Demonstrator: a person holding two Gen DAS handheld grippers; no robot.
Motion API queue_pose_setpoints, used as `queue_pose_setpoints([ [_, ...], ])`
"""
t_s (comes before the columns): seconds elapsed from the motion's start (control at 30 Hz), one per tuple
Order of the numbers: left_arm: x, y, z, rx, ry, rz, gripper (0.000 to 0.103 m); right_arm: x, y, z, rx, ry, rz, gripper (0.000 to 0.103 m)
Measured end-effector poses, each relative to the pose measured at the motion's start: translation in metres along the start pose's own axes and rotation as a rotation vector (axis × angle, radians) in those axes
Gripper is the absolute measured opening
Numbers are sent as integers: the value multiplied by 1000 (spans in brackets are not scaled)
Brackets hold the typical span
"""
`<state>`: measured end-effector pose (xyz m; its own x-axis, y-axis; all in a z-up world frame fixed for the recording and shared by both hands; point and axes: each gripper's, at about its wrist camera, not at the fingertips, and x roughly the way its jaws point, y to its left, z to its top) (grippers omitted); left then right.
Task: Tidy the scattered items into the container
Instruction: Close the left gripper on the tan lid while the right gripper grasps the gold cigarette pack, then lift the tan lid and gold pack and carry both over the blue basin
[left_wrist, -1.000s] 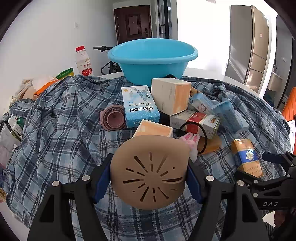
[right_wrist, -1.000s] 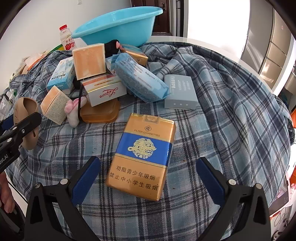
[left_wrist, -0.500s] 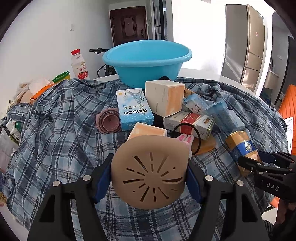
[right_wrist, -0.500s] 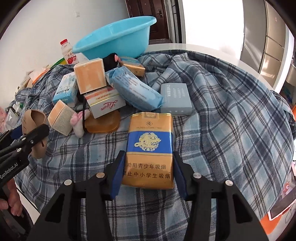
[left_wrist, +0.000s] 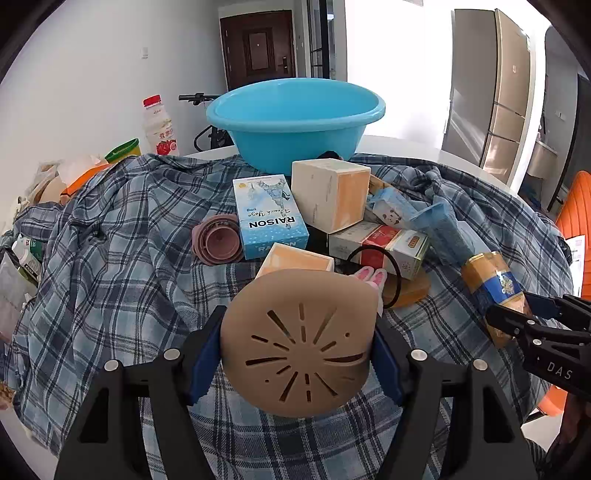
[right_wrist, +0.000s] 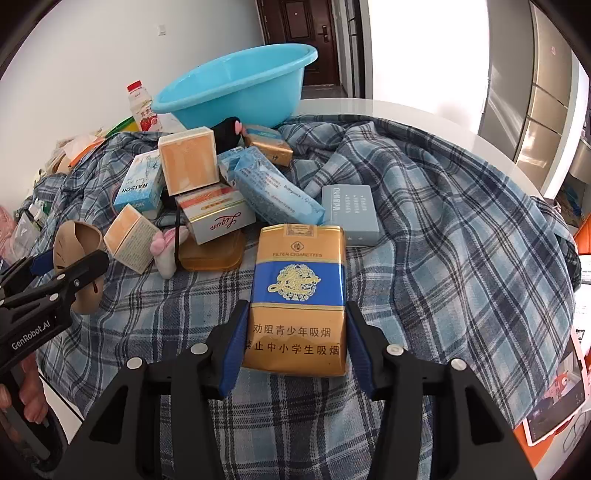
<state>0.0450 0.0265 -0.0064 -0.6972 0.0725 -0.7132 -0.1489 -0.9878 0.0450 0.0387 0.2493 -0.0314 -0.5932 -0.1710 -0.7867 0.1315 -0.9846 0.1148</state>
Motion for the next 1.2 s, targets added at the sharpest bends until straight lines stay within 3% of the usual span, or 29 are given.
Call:
queue_pose_setpoints([
  [0.2,-1,1,-1,1,2,-2,73,13,2,-1,-5,40,13,53],
  [0.4,-1,3,-1,-8,0,2,73,18,8,4,-50,6,-25,72],
  [0.57,-1,5,-2,-14,2,1,73,29,16,8,-100,12,-87,72],
  [0.6,-1,5,-2,-15,2,1,73,31,16,8,-97,15,-92,71],
  [0.63,-1,5,-2,-16,2,2,73,32,15,7,-84,13,-95,51],
  [0.73,-1,8,-2,-19,4,15,73,25,8,7,-27,-18,-48,48],
  [1.2,-1,7,-1,-13,7,20,74,-6,13,16,-49,-65,-8,49],
])
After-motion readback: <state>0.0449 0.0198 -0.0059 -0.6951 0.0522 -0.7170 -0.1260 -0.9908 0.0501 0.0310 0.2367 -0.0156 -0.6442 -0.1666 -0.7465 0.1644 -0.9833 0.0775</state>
